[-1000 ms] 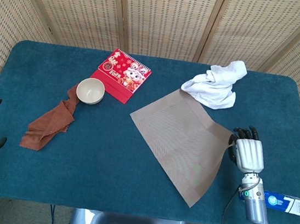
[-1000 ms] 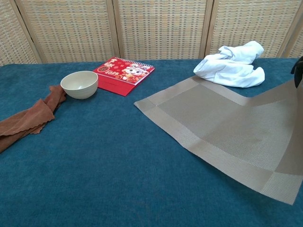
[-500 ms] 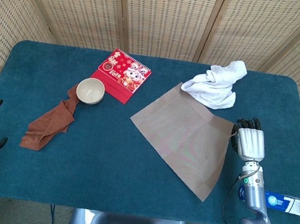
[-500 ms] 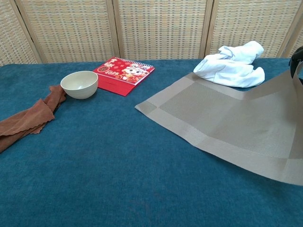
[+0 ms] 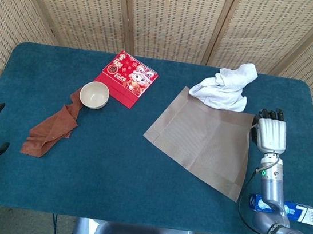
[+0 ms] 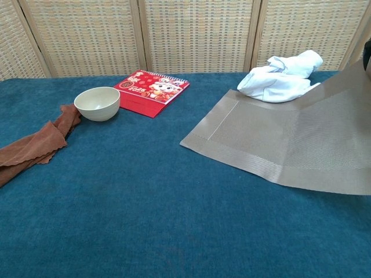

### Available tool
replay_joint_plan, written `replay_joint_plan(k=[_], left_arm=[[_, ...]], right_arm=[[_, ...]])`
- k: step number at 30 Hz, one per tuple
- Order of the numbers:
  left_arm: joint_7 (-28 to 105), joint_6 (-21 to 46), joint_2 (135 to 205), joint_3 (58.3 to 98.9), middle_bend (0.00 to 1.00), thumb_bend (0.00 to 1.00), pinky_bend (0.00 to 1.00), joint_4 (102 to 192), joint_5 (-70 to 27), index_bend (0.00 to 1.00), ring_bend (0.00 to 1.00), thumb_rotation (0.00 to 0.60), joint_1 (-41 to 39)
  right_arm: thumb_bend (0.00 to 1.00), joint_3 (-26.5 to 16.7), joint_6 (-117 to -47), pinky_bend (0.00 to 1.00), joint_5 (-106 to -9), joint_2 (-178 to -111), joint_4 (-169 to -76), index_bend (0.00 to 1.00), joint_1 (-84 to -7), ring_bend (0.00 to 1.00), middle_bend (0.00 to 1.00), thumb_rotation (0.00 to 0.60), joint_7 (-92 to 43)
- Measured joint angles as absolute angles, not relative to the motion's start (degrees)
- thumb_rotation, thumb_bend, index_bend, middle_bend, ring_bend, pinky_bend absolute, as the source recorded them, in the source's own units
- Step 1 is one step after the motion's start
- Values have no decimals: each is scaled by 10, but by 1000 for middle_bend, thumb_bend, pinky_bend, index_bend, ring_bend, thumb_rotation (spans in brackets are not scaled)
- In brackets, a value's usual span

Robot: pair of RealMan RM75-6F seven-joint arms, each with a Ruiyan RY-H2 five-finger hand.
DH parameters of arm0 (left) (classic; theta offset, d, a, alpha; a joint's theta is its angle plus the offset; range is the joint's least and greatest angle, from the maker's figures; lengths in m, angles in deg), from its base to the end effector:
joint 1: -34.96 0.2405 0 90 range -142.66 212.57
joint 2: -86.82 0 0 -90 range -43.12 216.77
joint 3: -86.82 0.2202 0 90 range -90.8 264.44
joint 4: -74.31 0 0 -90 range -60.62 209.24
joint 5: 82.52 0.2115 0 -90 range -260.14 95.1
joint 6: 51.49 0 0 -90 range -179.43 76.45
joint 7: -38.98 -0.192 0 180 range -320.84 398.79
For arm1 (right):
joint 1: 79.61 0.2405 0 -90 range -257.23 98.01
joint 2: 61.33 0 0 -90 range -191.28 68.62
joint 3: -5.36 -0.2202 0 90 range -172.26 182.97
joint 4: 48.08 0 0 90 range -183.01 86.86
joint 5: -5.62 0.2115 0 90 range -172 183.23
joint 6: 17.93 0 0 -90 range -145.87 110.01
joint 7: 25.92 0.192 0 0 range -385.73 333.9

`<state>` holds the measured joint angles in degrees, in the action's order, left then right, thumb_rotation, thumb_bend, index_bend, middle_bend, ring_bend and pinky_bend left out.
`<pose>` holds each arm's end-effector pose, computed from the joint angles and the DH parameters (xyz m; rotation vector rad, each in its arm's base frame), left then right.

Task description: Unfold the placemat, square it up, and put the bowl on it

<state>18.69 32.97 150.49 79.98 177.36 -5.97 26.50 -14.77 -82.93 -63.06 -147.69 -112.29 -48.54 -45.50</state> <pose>-0.2486 0.2517 0.1458 -1.3416 -0.7904 -0.7699 -0.2343 -0.4137 0.1007 1.3793 -0.6408 0.7740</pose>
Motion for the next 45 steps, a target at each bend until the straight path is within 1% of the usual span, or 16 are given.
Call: replay_joint_plan(k=[6,8,9,10,11,13,15,16,18,26,36,45], left_arm=[[180,325,1510,800,0,226,0,1770,-66,0,0,600,262],[179,326,1510,800,0,226,0,1770,-66,0,0,600,262],[179,327,1510,800,0,226,0,1770,-66,0,0,600,262],[179,327,1511,800,0,225,0,1770,-65,0,0,600,262],[181,327,1511,800,0,226,0,1770,-65,0,0,600,262],[182,327,1510,801,0,226,0,1769,-66,0,0,600,262],[184,327,1509,801,0,225,0,1769,-66,0,0,600,262],[185,327,1509,801,0,225,0,1769,-65,0,0,600,262],[187,329,1508,801,0,226,0,1770,-64,0,0,600,262],[191,334,1505,805,0,225,0,1774,-53,0,0,600,264],[199,336,1499,812,0,226,0,1780,-41,0,0,600,268],[207,328,1498,815,0,226,0,1779,-37,0,0,600,265]], right_arm=[[601,-138,-832,208,-639,-1483,-1098,747,-474,307,385,600,-449],[577,-136,-835,199,-641,-1485,-1093,715,-473,302,371,600,-447],[545,-135,-837,187,-641,-1486,-1091,642,-472,285,341,600,-447],[500,-133,-838,165,-641,-1487,-1090,536,-472,251,293,600,-448],[469,-132,-837,146,-640,-1486,-1091,455,-473,219,252,600,-451],[389,-130,-834,71,-632,-1483,-1095,233,-475,101,117,600,-461],[353,-129,-832,23,-621,-1477,-1107,100,-479,26,31,600,-477],[341,-129,-832,8,-617,-1474,-1115,48,-480,5,7,600,-482],[330,-127,-837,0,-610,-1466,-1132,5,-487,0,0,600,-487],[317,-114,-887,0,-617,-1436,-1181,0,-526,0,0,600,-475],[294,-59,-985,0,-676,-1398,-1238,0,-618,0,0,600,-376],[293,-16,-1071,0,-734,-1384,-1250,1,-688,0,0,600,-310]])
